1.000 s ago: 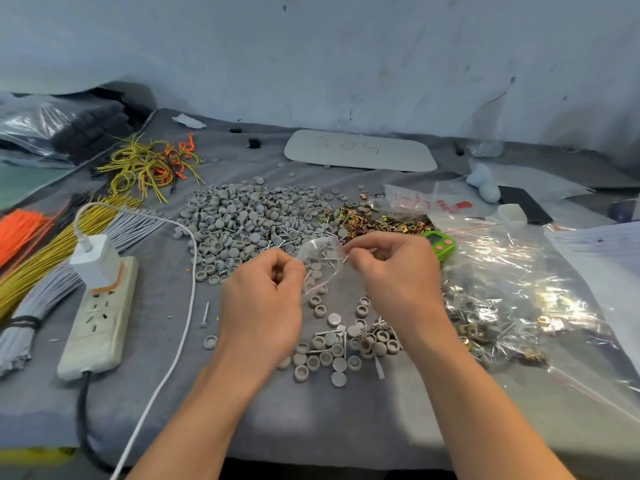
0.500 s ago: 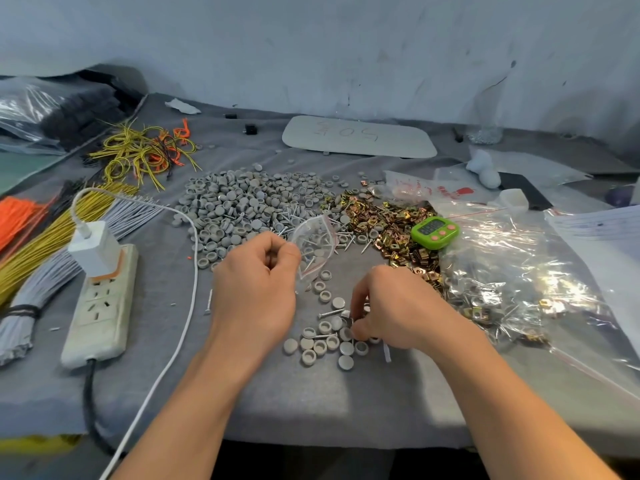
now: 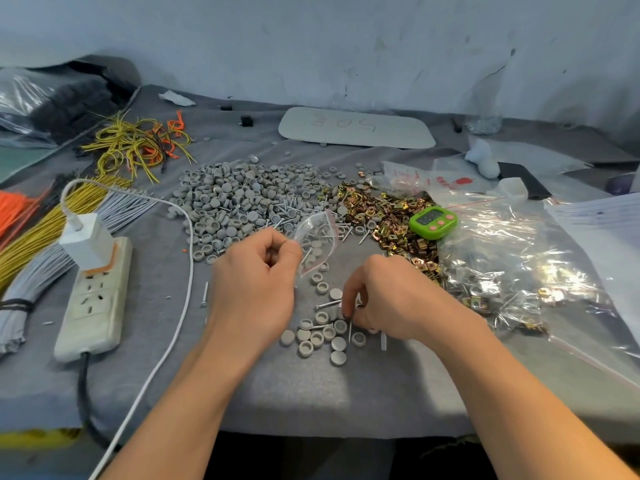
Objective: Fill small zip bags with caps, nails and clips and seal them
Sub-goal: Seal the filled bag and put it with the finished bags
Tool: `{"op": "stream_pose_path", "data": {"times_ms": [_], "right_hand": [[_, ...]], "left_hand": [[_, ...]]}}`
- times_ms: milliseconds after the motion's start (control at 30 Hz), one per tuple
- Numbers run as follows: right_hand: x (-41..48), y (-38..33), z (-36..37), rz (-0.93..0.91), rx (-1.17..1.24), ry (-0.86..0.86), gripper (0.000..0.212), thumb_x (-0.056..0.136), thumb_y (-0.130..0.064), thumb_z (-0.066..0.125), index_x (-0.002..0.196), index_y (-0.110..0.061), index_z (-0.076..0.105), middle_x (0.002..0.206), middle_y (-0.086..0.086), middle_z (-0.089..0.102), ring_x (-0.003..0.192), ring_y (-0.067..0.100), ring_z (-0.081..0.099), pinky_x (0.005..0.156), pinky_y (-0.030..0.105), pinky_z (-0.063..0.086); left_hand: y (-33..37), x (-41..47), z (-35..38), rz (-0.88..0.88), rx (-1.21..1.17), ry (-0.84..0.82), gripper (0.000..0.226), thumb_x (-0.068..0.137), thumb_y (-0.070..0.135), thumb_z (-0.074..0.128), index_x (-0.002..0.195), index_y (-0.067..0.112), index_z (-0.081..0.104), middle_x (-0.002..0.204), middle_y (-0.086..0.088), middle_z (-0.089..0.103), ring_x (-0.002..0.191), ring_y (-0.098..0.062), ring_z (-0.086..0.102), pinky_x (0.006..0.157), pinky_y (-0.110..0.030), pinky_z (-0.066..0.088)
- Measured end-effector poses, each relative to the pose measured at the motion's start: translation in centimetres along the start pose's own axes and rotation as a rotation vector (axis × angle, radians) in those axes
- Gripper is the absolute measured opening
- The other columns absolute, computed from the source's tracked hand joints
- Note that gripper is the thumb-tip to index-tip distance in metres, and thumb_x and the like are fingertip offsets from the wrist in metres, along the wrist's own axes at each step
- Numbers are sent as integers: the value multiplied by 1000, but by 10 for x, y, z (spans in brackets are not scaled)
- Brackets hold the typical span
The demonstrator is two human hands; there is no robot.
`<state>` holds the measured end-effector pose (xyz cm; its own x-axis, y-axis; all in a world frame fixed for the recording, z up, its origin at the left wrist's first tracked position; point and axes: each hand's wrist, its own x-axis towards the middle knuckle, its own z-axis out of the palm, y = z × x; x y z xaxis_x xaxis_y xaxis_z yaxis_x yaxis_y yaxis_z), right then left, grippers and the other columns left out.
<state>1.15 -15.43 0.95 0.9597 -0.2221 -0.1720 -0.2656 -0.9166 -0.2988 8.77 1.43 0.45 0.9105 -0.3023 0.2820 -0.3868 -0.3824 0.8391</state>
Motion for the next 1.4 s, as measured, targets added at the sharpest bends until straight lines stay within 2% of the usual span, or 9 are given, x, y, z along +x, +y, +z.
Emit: {"op": "stream_pose_path", "data": {"times_ms": [233, 400, 500, 667, 800, 900, 1000, 1200, 1400], "right_hand": [[-1, -2, 6, -68, -94, 9, 17, 80, -10, 66, 80, -25, 75, 60, -7, 63, 62, 19, 62, 58, 27, 49], [-6, 11, 5, -118, -32, 28, 13, 85, -16, 70, 80, -28, 72, 65, -9, 64, 61, 10, 58, 52, 20, 39], [-11, 29, 1, -110, 368, 115, 15, 87, -17, 76, 77, -28, 73, 60, -7, 63, 51, 4, 50, 52, 15, 35], [-15, 33, -3, -106, 1159, 528, 11, 84, -11, 80, 82, -22, 78, 72, 1, 64, 67, 13, 51, 62, 20, 45], [-8, 3, -2, -173, 1379, 474, 10, 77, -16, 82, 81, -25, 80, 77, 13, 56, 68, 16, 49, 64, 16, 48], [0, -14, 3, -145, 1267, 411, 13, 83, -9, 83, 81, -21, 79, 60, 8, 43, 54, 13, 31, 50, 23, 35], [7, -21, 6, -56, 1068, 411, 12, 83, -9, 82, 80, -20, 80, 49, -6, 40, 48, 12, 26, 57, 31, 33], [12, -5, -1, 41, 1043, 579, 22, 84, -8, 79, 78, -29, 81, 45, -12, 45, 41, 7, 33, 46, 19, 35], [12, -10, 17, 60, 174, 197, 23, 89, -16, 72, 82, -37, 76, 68, -11, 67, 60, 8, 63, 51, 17, 44]], "left_hand": [[1, -3, 5, 26, -16, -20, 33, 97, 24, 61, 64, 21, 59, 50, 10, 52, 46, -4, 43, 47, -18, 36], [-1, -7, 6, 41, 18, -26, 34, 97, 24, 61, 64, 20, 58, 51, 11, 53, 47, -5, 46, 49, -18, 36], [-3, -8, 5, 36, 20, -33, 33, 97, 24, 61, 64, 20, 58, 50, 12, 52, 48, -5, 46, 49, -20, 36], [-5, -7, 5, 38, 22, -41, 33, 96, 23, 62, 64, 20, 58, 50, 11, 52, 48, -6, 46, 48, -20, 35], [-1, -8, 11, 57, 5, -43, 34, 95, 24, 62, 62, 22, 56, 49, 14, 49, 49, -7, 44, 48, -22, 32], [-3, -7, 11, 55, -28, -40, 33, 96, 25, 62, 64, 21, 56, 49, 11, 47, 48, -8, 41, 49, -25, 31], [-6, -7, 11, 38, -72, -26, 33, 99, 25, 61, 66, 20, 57, 55, 1, 53, 52, -14, 46, 54, -36, 37], [-7, -5, 5, 37, -30, 39, 32, 100, 26, 57, 68, 21, 58, 59, 0, 59, 56, -14, 53, 57, -36, 41], [-3, -4, 4, 29, -20, 51, 33, 99, 26, 57, 67, 18, 57, 58, 0, 58, 57, -16, 53, 60, -38, 43]]}}
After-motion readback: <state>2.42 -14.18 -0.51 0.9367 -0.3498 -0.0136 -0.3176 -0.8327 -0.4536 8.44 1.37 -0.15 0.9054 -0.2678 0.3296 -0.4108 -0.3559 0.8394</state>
